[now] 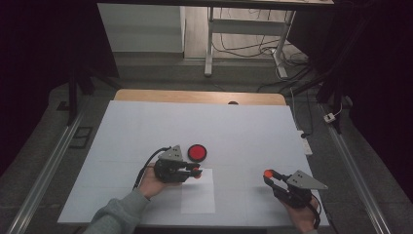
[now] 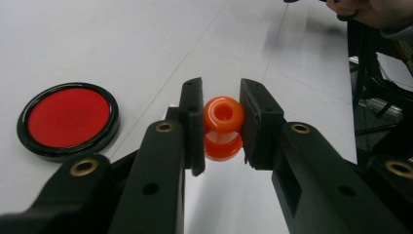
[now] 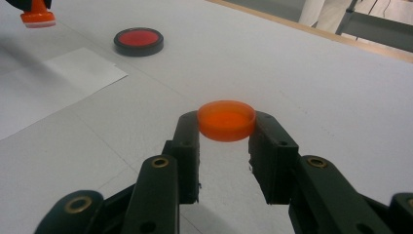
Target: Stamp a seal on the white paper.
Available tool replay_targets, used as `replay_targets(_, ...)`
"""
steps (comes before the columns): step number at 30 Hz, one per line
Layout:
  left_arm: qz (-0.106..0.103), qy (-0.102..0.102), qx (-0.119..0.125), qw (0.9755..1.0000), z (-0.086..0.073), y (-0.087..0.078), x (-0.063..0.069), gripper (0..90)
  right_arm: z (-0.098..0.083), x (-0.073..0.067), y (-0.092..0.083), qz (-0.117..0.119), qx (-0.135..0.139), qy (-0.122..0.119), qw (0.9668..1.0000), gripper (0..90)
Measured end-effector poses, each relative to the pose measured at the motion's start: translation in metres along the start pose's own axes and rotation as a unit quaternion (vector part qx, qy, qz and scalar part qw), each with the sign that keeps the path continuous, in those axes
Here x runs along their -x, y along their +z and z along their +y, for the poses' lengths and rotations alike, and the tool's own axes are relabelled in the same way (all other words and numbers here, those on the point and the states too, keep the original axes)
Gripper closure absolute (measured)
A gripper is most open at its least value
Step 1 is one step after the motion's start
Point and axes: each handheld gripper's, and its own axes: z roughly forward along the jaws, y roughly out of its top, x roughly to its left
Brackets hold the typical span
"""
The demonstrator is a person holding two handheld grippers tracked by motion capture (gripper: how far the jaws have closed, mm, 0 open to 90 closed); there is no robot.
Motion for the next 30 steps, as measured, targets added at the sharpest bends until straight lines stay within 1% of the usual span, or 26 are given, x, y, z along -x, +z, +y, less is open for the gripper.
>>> replay_targets(9,0.004,-0.001,-0.007,1.0000,-0.005,0.005,0.004,72.4,0.000,-0.001,0.000,0.001,-0.001,-0.001,1.0000,64.8)
replay_targets(15,0.007,0.003,-0.014,0.9999,-0.008,0.008,0.006,72.4,0.000,-0.001,0.001,0.001,-0.001,-0.001,1.0000,64.8)
replay_targets(25,0.016,0.002,-0.016,0.9997,-0.012,0.011,0.007,72.4,0.000,-0.001,0.001,0.001,0.000,0.000,1.0000,64.8)
replay_targets(30,0.019,0.003,-0.022,0.9996,-0.015,0.014,0.007,72.4,0.000,-0.001,0.001,0.002,-0.001,-0.001,1.0000,64.8)
